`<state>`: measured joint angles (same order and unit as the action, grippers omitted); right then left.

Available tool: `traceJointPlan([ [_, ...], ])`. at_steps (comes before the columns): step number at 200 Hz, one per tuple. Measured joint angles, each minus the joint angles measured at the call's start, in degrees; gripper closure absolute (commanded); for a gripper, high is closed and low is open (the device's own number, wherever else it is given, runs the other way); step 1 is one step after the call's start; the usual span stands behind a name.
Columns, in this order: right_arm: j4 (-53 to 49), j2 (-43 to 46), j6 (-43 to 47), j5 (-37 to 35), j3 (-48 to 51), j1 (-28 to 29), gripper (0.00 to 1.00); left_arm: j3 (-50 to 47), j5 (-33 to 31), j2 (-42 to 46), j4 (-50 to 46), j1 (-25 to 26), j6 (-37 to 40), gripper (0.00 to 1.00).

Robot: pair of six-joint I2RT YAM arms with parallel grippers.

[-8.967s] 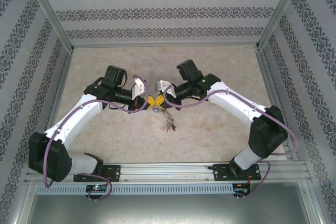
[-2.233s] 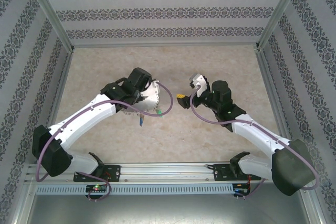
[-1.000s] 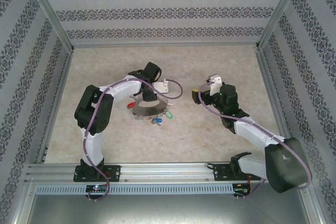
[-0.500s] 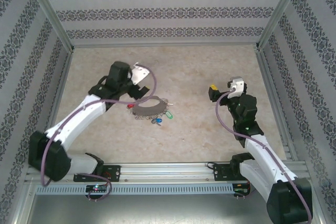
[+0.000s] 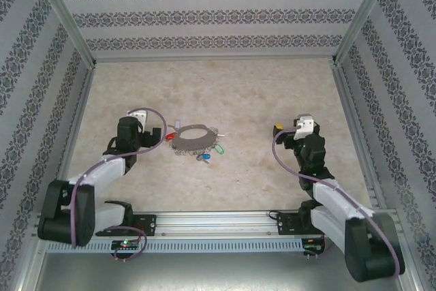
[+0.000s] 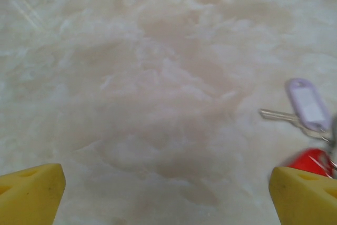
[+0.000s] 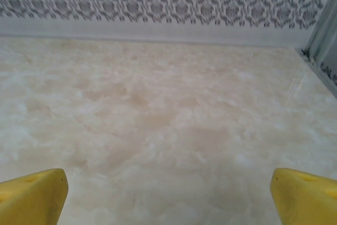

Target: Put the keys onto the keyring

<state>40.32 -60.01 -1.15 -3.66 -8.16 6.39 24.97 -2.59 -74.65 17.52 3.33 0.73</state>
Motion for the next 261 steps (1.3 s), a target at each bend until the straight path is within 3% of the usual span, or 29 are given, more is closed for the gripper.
traceJointPlan([
  [44, 7.9, -13.5, 1.2, 2.3, -3.2, -2.6, 0.02, 0.3, 1.2, -11.1, 16.0, -1.2, 0.1, 0.01],
  [62, 16.2, -23.6, 1.0, 3.9, -5.6, -4.7, 0.02, -0.4, 1.3, -14.1, 20.3, -2.2, 0.0, 0.01],
  [72, 15.4, -27.1, 0.8, 4.2, -7.3, -5.7, 0.02, -0.9, 1.5, -14.8, 22.3, -2.4, 0.0, 0.01],
  [127, 13.0, -27.3, -0.6, 2.8, -12.4, -6.5, 0.02, -1.1, 2.4, -14.9, 26.0, -2.7, 0.0, 0.01],
  [261, 10.1, -27.3, -0.4, 2.0, -13.0, -5.4, 0.02, -1.1, 2.4, -14.9, 27.1, -2.7, 0.0, 0.0],
])
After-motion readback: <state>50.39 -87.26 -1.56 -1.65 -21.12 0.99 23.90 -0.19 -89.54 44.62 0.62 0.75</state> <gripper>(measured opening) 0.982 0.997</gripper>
